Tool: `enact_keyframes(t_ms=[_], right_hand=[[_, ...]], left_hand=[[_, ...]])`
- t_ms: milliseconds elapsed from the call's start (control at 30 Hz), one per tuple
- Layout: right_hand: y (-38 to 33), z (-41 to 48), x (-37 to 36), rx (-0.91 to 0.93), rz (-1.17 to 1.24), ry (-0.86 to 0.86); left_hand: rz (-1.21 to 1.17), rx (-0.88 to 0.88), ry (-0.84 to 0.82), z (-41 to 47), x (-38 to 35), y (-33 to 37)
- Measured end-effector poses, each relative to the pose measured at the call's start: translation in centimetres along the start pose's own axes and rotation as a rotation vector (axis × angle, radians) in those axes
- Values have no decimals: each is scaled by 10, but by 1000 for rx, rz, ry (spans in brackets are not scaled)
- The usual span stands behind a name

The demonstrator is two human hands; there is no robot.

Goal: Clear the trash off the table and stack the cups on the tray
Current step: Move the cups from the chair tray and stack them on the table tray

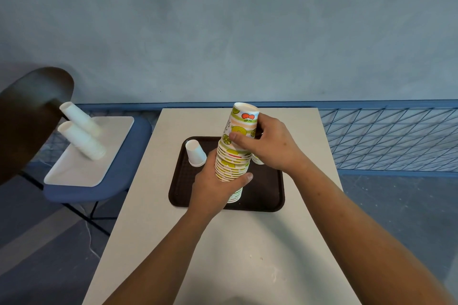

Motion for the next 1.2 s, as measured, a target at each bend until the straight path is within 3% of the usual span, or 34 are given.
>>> enact_keyframes(t_ms=[367,700,800,967,1200], right_hand=[[1,5,9,-5,182,149],[34,31,11,-178,1047,281],[60,38,12,-252,1184,323],[110,42,25,-345,1150,441],[166,61,55,-420,663,646]], left_hand=[[20,-3,-18,6,4,-10],[-102,16,-10,18,5,-22],[-124,18,-9,24,5,-27],[-139,32,-6,36,1,-33],[-164,45,-10,56,-3,-52]])
Point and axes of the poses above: each hand's wrist, its own z-axis towards the middle knuckle, its own x-axis out of the back of the hand, y = z × x, the point moved 6 cm from there along z, towards the middle knuckle, and after that the axes turned 8 degrees about -y, right-handed, at the moved point
